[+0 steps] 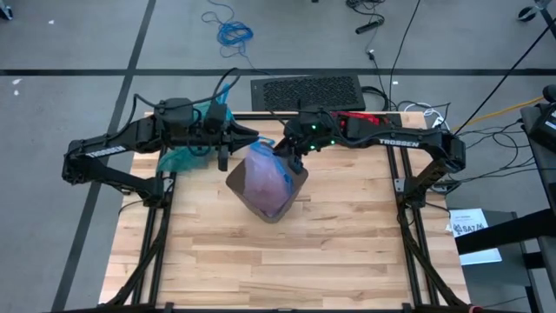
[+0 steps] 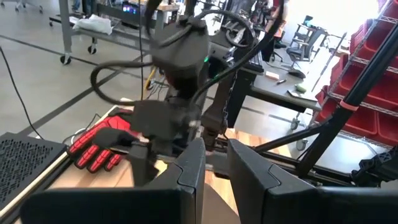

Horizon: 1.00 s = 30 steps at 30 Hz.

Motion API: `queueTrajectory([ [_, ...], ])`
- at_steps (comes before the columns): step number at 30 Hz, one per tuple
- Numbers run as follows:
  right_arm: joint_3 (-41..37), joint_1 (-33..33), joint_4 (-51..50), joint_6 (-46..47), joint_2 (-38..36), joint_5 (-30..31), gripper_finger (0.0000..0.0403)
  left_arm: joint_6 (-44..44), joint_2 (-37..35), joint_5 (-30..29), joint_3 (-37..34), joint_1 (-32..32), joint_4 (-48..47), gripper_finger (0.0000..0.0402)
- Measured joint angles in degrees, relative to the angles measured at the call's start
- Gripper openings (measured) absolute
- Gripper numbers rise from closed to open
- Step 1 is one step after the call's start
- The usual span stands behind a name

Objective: Place trash/remove bag and relplace
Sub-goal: Insert a new pink trash bag into the black trash bin

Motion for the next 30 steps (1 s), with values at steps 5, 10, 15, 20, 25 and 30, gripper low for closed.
queueTrajectory([
  [5, 0.0, 0.4, 2.3, 2.0, -0.3, 0.9, 0.0007, 0.0, 0.0, 0.0, 0.0, 0.0, 0.0, 0.0066],
  [10, 0.0, 0.5, 2.1, 4.4, -1.6, 4.1, 0.0001, 0.0, 0.0, 0.0, 0.0, 0.0, 0.0, 0.0066],
  [15, 0.0, 0.9, 1.7, 6.1, -3.1, 7.9, 0.0, 1.4, 0.0, 0.4, 0.0, 0.0, 0.0, 0.0065],
  [20, 0.0, 1.1, 2.0, 11.2, -4.0, 11.2, 0.0, 3.1, 0.3, 0.3, 2.2, 0.0, -3.7, 0.0045],
  [25, 0.0, 1.6, 2.2, 14.8, -4.2, 14.2, 0.0, 7.0, 2.1, -1.1, 6.1, 0.0, -9.0, 0.0005],
  [30, 0.0, 2.7, 2.8, 15.9, -4.2, 15.3, 0.0, 10.7, 4.0, -2.5, 10.9, 0.0, -13.5, 0.0002],
])
